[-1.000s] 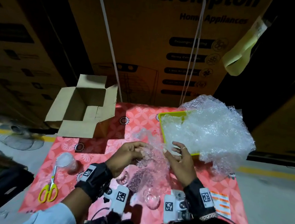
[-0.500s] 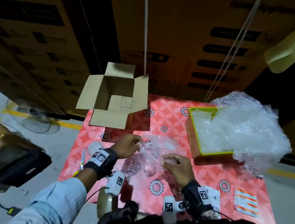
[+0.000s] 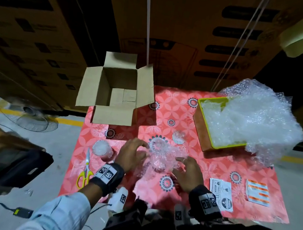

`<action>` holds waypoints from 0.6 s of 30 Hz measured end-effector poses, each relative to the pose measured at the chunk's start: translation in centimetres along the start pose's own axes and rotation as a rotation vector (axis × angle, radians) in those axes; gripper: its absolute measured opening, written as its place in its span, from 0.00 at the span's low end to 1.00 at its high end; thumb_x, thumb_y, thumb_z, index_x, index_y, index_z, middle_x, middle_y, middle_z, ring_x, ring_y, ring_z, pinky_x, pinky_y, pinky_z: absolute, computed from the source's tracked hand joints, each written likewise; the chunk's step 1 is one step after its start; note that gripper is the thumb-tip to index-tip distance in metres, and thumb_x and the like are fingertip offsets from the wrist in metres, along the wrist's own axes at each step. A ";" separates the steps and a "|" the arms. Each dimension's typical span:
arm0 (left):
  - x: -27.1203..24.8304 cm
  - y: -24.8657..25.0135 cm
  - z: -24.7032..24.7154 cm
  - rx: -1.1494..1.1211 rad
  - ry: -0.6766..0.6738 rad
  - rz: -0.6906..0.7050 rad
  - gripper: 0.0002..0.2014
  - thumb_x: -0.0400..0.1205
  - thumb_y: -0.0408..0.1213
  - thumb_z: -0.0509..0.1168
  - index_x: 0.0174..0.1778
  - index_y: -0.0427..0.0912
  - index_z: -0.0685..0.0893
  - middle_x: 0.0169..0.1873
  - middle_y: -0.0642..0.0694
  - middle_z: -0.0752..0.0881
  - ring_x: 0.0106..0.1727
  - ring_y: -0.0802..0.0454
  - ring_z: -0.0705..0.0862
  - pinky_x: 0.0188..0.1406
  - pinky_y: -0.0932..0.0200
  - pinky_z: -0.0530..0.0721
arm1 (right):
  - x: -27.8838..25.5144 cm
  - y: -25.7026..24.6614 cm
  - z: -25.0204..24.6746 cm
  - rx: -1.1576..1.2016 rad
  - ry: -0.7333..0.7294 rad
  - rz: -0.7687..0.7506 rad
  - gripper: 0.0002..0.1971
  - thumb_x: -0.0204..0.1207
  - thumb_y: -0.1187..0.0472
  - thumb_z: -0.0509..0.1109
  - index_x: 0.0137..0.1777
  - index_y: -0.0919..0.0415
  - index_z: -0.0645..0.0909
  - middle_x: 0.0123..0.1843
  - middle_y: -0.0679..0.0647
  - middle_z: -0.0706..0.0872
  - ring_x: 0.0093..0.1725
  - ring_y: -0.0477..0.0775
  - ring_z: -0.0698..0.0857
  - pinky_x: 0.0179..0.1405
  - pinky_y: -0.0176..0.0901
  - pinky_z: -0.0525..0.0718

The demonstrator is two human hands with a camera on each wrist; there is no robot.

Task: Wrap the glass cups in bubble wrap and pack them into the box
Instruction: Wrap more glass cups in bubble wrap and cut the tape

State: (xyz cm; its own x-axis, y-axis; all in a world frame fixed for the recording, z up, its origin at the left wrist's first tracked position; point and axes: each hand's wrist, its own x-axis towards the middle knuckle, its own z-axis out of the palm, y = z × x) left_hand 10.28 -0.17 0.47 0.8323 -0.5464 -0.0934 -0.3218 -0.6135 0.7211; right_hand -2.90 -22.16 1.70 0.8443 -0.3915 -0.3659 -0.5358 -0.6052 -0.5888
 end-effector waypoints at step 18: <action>-4.2 0.9 3.6 0.000 0.094 -0.054 0.18 0.81 0.27 0.66 0.67 0.43 0.84 0.70 0.44 0.72 0.67 0.45 0.79 0.65 0.56 0.80 | -0.4 -2.7 3.3 -0.481 -0.115 -0.222 0.28 0.74 0.65 0.70 0.75 0.48 0.79 0.91 0.63 0.43 0.90 0.66 0.41 0.87 0.64 0.43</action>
State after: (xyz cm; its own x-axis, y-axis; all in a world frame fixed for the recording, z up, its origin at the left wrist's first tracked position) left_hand 4.88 -0.50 -0.96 0.8871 -0.4567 -0.0669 -0.2757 -0.6407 0.7166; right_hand -1.77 -18.09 1.05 0.9186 -0.1558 -0.3631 -0.2651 -0.9244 -0.2740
